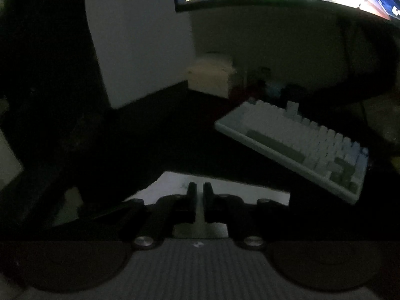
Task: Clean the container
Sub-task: 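Wipe the jar's outer wall with the tissue in the right tool while the left tool holds it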
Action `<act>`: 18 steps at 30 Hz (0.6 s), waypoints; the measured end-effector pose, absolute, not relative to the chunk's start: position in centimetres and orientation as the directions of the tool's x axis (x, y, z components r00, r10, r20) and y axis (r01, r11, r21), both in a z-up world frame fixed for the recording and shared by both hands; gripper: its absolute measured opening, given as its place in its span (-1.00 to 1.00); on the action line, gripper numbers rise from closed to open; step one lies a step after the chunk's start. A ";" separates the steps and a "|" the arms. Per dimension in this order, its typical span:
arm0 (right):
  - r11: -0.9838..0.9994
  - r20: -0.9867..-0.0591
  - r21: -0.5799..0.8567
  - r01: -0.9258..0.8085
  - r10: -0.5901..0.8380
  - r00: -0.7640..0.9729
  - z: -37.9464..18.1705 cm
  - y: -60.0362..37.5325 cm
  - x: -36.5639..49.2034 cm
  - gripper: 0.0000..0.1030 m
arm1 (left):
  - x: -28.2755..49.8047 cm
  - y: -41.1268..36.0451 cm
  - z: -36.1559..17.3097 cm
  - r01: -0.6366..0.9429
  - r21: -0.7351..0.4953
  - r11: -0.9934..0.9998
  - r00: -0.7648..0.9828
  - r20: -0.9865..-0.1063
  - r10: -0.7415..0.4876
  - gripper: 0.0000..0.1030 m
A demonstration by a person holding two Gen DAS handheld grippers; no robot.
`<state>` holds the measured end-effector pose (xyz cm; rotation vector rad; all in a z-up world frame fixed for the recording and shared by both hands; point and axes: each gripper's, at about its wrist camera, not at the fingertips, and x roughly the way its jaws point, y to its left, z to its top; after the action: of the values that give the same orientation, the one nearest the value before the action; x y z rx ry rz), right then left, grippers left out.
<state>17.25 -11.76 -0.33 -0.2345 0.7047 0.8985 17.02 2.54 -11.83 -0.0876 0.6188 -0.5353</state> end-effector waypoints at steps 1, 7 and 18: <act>0.615 -0.659 0.100 -0.782 0.630 0.411 -0.3 -11.7 17.5 -0.87 | 17.0 2.4 -11.9 0.448 -0.223 0.866 0.688 -0.533 -0.493 -0.23; 0.639 -0.696 0.016 -0.769 0.560 0.450 -0.4 -11.4 19.0 -0.87 | 16.7 2.3 -12.1 0.440 -0.213 0.872 0.692 -0.539 -0.480 -0.20; 0.606 -0.660 0.066 -0.792 0.622 0.421 -0.7 -10.5 17.8 -0.85 | 16.9 2.1 -12.0 0.402 -0.190 0.896 0.709 -0.555 -0.436 -0.18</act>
<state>17.75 -10.52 -0.67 -0.2733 0.7008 0.8995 16.87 2.09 -11.97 -0.0568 0.6301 -0.4655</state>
